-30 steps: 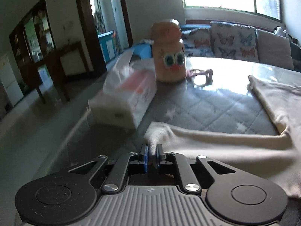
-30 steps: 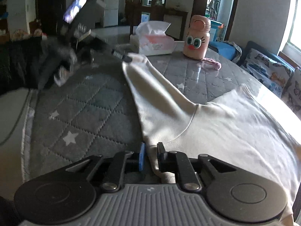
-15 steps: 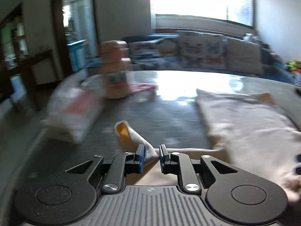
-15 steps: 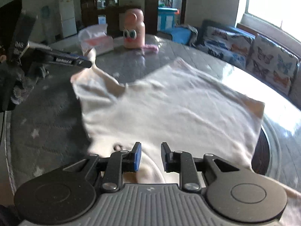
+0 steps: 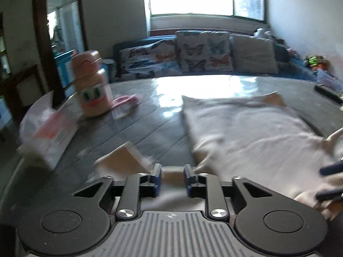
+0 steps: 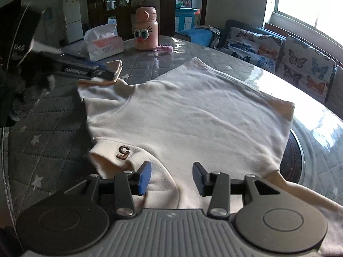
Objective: Fold clothes
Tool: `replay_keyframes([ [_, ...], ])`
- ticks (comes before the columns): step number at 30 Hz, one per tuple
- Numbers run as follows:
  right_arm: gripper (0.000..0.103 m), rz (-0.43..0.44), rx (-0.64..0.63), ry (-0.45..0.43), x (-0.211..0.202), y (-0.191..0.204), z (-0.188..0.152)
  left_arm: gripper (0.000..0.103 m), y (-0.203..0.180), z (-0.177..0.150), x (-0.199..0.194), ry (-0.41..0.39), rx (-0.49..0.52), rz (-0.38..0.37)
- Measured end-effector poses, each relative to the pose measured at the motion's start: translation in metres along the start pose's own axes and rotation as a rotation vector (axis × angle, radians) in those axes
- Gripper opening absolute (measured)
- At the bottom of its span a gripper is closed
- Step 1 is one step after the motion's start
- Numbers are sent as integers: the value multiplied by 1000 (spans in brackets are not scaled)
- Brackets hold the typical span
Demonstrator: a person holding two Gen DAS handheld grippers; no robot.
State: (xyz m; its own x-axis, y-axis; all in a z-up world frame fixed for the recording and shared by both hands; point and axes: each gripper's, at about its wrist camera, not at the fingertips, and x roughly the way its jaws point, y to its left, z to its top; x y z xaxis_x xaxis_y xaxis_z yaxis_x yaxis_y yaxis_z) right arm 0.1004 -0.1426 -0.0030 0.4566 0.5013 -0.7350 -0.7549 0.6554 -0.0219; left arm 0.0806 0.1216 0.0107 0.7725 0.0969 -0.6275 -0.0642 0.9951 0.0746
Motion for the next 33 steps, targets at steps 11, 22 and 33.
replay_keyframes([
  [11,50,-15,8,17,6,1,-1,55,11,-25,7,-3,76,87],
  [22,53,-32,12,32,9,2,0,6,36,-16,22,-38,11,133],
  [33,53,-31,6,29,6,2,1,5,107,-20,14,-36,-143,329],
])
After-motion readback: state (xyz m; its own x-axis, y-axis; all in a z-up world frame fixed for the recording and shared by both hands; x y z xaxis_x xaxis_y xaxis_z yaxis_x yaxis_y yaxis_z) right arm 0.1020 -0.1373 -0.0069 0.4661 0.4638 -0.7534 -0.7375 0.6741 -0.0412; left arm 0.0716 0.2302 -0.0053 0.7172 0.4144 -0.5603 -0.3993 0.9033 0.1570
